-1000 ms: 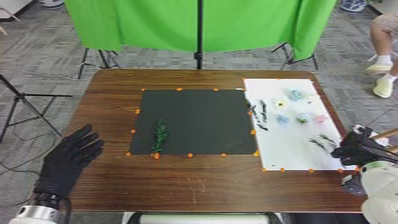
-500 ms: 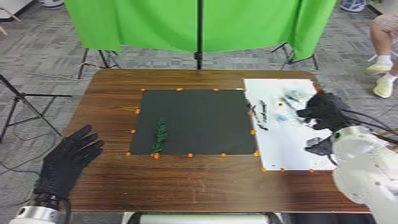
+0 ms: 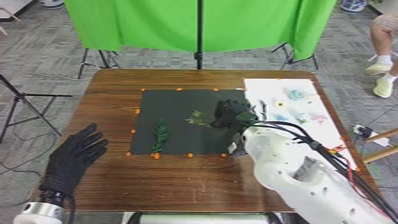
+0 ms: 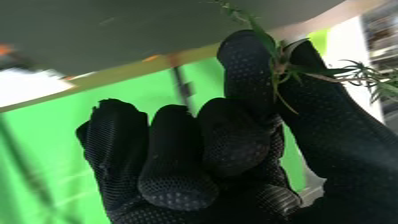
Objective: Arrange flowers
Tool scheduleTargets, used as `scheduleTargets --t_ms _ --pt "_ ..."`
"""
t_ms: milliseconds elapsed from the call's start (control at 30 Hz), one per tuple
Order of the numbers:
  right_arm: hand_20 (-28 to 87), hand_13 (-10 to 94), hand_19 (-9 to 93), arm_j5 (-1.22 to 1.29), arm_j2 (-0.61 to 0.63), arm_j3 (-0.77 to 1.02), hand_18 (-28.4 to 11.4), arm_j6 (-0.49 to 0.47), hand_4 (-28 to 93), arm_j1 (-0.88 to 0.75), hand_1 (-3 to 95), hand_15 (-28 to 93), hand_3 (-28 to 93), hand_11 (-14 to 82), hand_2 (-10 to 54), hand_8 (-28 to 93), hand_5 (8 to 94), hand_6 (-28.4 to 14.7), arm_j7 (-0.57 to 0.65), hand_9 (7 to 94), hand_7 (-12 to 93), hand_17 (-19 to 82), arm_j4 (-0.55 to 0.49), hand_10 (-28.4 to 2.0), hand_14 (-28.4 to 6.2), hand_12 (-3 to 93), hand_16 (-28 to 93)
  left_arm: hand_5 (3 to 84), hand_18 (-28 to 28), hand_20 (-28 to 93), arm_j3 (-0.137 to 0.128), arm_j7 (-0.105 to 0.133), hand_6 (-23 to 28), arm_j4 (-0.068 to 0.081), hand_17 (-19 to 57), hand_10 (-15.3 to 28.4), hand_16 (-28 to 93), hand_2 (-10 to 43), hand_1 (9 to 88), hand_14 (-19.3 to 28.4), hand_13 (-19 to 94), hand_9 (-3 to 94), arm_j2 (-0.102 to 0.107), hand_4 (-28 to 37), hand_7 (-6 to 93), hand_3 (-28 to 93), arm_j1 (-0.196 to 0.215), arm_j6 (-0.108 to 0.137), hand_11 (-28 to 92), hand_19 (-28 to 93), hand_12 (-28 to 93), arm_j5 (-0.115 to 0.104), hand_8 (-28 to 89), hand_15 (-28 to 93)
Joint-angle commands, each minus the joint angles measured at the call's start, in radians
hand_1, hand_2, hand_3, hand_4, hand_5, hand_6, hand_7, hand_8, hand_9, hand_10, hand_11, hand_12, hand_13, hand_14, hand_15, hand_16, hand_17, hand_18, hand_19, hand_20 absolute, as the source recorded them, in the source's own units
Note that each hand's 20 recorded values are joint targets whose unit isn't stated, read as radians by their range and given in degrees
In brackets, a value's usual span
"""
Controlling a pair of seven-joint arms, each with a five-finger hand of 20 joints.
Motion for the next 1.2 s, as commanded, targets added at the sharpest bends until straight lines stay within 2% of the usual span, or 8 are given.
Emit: scheduleTargets --t_ms 33,233,400,467,500,567,1000,1200 --pt "68 84 93 -0.168 -0.124 -0.116 -22.0 -0.011 -24 0.048 40.7 84 83 68.4 -6.1 17 79.5 0.6 0.042 89.2 55 53 0.109 -8.2 -8.8 39.7 36 32.7 21.0 10 0.017 -0.005 3.8 0.015 -8.2 12.2 1 -0.1 23.3 14.1 24 28.8 -0.006 -27.5 19.8 69 0.004 -0.007 25 50 17 0.003 -9 39" --pt "68 84 93 -0.225 -0.145 -0.171 -21.8 0.016 -24 0.076 40.7 84 83 68.2 -6.2 17 79.4 0.7 0.129 89.2 55 53 0.154 -8.4 -8.8 39.8 36 32.8 21.1 10 0.023 -0.008 3.9 0.018 -8.3 12.2 1 -0.1 23.3 14.1 24 28.7 -0.004 -27.4 19.7 69 -0.002 -0.006 25 50 17 0.003 -9 39" --pt "68 84 93 -0.185 -0.166 -0.150 -21.8 -0.103 -25 0.075 38.0 84 83 67.2 -5.3 14 79.9 0.5 0.171 88.9 54 53 0.128 -8.4 -8.8 40.0 36 32.9 21.0 10 0.022 -0.012 3.9 0.016 -8.3 12.3 1 -0.1 23.3 14.1 24 28.8 -0.004 -27.5 19.6 69 -0.001 -0.001 25 50 17 0.002 -9 39" --pt "67 84 93 -0.139 -0.176 -0.132 -21.7 -0.153 -25 0.073 35.4 84 83 66.5 -3.3 6 80.3 0.3 0.174 88.9 55 53 0.114 -8.5 -8.7 40.3 36 32.9 21.0 10 0.022 -0.009 3.9 0.017 -8.3 12.3 1 -0.1 23.3 14.1 24 28.8 -0.003 -27.5 19.6 69 0.001 -0.006 25 50 17 0.004 -9 39" --pt "67 84 93 -0.123 -0.179 -0.130 -21.7 -0.153 -24 0.073 32.4 84 82 65.7 -0.9 -7 80.9 0.4 0.171 88.8 57 53 0.112 -8.7 -8.8 40.5 36 32.9 21.0 10 0.023 -0.008 3.9 0.017 -8.3 12.3 1 -0.1 23.3 14.1 24 28.8 -0.003 -27.5 19.7 69 0.001 -0.005 25 50 17 0.004 -9 39" --pt "67 84 93 -0.113 -0.189 -0.122 -21.7 -0.156 -24 0.072 29.4 83 79 64.3 1.6 -13 81.6 0.1 0.163 88.5 55 53 0.110 -9.0 -9.0 40.3 36 33.0 21.0 10 0.022 -0.011 3.9 0.017 -8.3 12.2 1 -0.1 23.3 14.2 24 28.8 -0.003 -27.4 19.6 69 0.001 -0.007 25 50 17 0.004 -9 39" --pt "65 86 93 0.044 -0.232 -0.028 -21.6 -0.246 -26 0.035 20.2 80 72 60.7 10.1 -12 84.5 -0.5 0.205 90.7 47 56 0.050 -8.6 -8.2 39.1 35 32.9 21.0 10 0.025 -0.029 3.9 0.021 -8.2 12.2 1 -0.1 23.3 14.1 24 28.8 0.004 -27.4 19.7 69 -0.015 -0.004 25 50 17 0.002 -9 39" --pt "66 86 93 -0.071 -0.183 -0.052 -21.8 -0.222 -26 0.051 19.8 80 71 59.4 11.1 -11 84.8 -0.8 0.190 91.1 46 56 0.038 -8.7 -8.5 39.8 36 32.9 21.0 10 0.020 -0.021 3.9 0.017 -8.2 12.3 1 0.0 23.4 14.1 24 28.8 0.004 -27.3 19.8 69 0.000 -0.007 25 50 17 0.004 -9 39"
